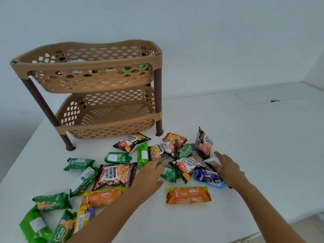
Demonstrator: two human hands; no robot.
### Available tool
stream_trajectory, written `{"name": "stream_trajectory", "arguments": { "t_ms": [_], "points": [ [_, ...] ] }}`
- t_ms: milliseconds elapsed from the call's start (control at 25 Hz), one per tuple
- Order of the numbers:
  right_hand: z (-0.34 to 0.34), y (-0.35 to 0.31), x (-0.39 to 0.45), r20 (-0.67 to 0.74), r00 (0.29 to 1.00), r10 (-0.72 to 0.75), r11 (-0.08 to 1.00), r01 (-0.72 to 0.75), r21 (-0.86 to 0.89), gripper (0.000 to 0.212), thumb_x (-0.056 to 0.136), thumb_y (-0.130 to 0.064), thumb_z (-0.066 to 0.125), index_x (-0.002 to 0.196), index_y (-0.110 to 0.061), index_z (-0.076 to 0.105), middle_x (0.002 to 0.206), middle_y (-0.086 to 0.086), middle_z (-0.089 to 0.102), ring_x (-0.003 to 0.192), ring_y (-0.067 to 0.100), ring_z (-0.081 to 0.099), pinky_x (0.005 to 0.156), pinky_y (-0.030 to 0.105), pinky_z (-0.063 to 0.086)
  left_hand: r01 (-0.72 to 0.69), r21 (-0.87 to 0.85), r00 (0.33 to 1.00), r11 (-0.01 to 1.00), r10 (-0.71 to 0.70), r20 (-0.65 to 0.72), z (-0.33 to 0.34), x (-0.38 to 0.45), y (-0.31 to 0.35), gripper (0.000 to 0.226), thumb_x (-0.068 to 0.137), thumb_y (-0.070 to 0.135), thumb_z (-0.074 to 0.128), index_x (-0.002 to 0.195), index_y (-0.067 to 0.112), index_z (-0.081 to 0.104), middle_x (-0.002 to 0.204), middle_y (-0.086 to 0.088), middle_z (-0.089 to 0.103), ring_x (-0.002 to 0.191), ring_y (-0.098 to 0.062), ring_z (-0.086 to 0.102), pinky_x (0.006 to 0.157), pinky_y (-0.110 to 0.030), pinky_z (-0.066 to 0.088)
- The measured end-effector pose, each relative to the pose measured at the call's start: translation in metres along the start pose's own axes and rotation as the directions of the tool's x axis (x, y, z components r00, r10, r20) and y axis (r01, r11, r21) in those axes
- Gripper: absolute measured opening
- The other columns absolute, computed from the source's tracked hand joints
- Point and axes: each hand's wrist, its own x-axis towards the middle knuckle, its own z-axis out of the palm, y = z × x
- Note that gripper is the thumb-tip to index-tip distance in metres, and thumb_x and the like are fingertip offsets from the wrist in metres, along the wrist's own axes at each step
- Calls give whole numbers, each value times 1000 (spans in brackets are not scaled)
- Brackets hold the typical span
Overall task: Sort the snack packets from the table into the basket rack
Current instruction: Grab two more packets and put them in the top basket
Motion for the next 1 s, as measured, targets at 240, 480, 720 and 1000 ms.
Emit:
{"name": "stream_trajectory", "arguments": {
  "t_ms": [240,480,720,1000],
  "points": [
    [-1,-2,-1,24,1000,5,998,-4,-56,58,95,-49,33,147,-30,16,153,10,23,137,32,26,111,50,25,-40,23,957,999,45,-288,-12,15,-1,74,84,63,38,138,14,37,135,-7,51,124,-22,48,98,-35,42],
    [-3,-3,-3,44,999,19,996,-15,-86,59,94,-54,31,146,-35,12,155,5,18,140,30,21,111,55,23,71,-52,996,996,-74,-53,-17,64,-18,81,85,51,53,146,18,12,151,-8,26,137,-24,28,110,-36,29],
    [-1,-3,-3,46,998,47,994,-42,-102,61,92,-57,30,146,-38,9,156,1,16,140,28,20,109,59,24,-18,12,999,1000,17,34,-7,78,-24,80,86,48,53,147,21,10,149,-8,30,131,-25,36,107,-37,35],
    [-3,-3,0,106,993,53,990,-39,-134,67,88,-62,33,145,-41,4,157,-1,10,142,28,15,108,63,20,62,160,998,985,-67,20,-6,92,-17,80,83,46,58,145,18,16,131,-9,48,114,-27,47,92,-37,42]
  ]
}}
